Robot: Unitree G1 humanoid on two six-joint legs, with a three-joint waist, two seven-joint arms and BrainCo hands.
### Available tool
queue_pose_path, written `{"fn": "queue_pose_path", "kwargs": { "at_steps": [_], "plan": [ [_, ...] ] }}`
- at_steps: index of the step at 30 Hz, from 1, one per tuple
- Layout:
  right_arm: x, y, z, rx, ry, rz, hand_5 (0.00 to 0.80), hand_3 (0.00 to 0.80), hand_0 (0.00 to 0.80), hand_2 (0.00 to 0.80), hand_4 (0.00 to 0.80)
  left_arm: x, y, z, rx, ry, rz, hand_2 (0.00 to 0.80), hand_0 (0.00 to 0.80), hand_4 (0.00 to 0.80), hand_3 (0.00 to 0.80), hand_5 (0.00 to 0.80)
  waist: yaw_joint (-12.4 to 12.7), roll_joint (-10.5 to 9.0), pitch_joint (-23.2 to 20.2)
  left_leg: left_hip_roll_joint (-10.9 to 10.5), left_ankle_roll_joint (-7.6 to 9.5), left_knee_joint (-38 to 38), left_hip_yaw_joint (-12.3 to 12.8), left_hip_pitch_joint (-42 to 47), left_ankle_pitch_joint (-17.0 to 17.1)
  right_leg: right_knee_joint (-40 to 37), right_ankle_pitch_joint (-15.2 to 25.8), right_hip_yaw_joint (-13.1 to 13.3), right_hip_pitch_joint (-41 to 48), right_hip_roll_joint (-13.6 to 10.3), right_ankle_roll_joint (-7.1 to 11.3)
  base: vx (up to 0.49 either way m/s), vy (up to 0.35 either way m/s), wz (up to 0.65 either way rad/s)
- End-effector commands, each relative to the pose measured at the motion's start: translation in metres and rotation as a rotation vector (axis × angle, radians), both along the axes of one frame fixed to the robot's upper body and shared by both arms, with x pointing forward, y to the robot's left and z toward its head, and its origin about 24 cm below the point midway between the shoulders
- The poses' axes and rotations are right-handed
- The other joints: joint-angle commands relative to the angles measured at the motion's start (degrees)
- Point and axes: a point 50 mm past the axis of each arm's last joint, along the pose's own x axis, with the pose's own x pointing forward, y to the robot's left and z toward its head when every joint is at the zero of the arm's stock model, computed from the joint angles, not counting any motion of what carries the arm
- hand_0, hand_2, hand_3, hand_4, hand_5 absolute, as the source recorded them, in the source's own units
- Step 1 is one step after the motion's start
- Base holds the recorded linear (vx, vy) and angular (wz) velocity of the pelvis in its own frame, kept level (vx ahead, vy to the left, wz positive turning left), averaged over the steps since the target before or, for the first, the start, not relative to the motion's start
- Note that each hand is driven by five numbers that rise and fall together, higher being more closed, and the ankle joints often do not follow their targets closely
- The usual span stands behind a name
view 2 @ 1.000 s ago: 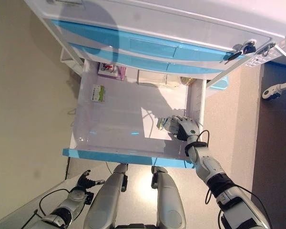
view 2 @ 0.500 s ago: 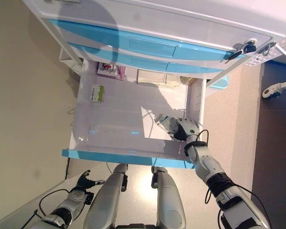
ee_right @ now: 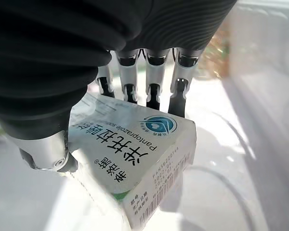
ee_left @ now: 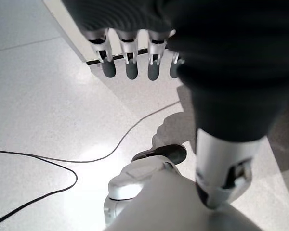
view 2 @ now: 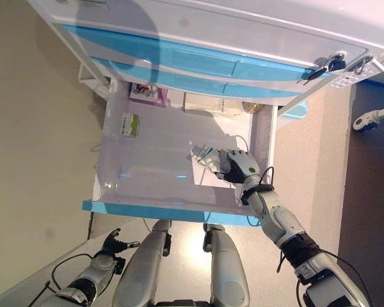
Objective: Open the drawer and pick up the medicine
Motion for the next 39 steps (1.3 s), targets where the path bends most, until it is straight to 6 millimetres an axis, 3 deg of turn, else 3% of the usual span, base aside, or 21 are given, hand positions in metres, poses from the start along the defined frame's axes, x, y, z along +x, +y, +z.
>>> {"fn": "queue_pose_path", "kwargs": {
  "at_steps": [1,10,16,24,29,39],
  "plan": [
    [-0.009,0.015,0.022,0.042,-0.052,0.127,0.8,0.8,0.8,0.8,0.8,-0.027,0.014,-0.01,0.011,0.073,0.039,0.0,0.0,0.0,0.0,0.0,0.7,-1.24,-3.8,-1.7,1.88,-4.0,0.8,0.6,1.3,4.5,2.6,1.3,-1.7,0.0,2.06,0.041,-0.025,-0.05],
    [-0.008,0.025,0.044,0.0,-0.039,0.249,0.8,0.8,0.8,0.8,0.8,-0.043,0.029,-0.013,0.008,0.124,0.063,0.0,0.0,0.0,0.0,0.0,1.1,-2.03,-6.3,-1.3,1.9,-2.8,1.4,3.6,-0.4,5.0,2.3,1.5,1.3,0.4,2.33,0.045,-0.015,-0.11],
    [-0.021,0.021,0.063,0.114,0.043,0.362,0.8,0.8,0.8,0.8,0.8,-0.066,0.041,-0.018,0.007,0.206,0.081,0.0,0.0,0.0,0.0,0.0,0.8,-2.38,-10.7,-0.5,1.26,-4.7,1.4,7.6,-0.6,2.3,1.1,0.5,6.0,1.0,2.27,0.102,-0.04,0.01],
    [-0.037,-0.002,0.098,0.218,0.208,0.5,0.8,0.8,0.8,0.8,0.8,-0.091,0.048,-0.024,-0.049,0.272,0.081,0.0,0.0,0.0,0.0,0.0,0.6,-2.09,-16.7,-0.2,0.32,-5.8,1.9,12.8,-1.9,-2.0,0.0,-0.4,12.2,2.0,2.4,0.119,-0.031,-0.02],
    [-0.046,-0.012,0.12,0.238,0.306,0.57,0.8,0.8,0.8,0.8,0.8,-0.11,0.05,-0.028,-0.078,0.316,0.098,0.0,0.0,0.0,0.0,0.0,0.6,-2.88,-20.6,0.5,-0.21,-7.0,2.4,15.5,-2.4,-5.3,-0.2,-0.5,16.0,2.6,2.54,0.115,-0.038,0.01],
    [-0.043,-0.037,0.161,0.189,0.24,0.494,0.8,0.8,0.8,0.8,0.8,-0.153,0.041,-0.04,-0.122,0.443,0.121,0.0,0.0,0.0,0.0,0.0,0.5,-4.41,-26.8,1.8,-1.19,-10.1,3.9,20.1,-2.8,-10.0,0.1,-0.1,20.8,3.4,2.77,0.096,-0.019,-0.07]
  ]
}}
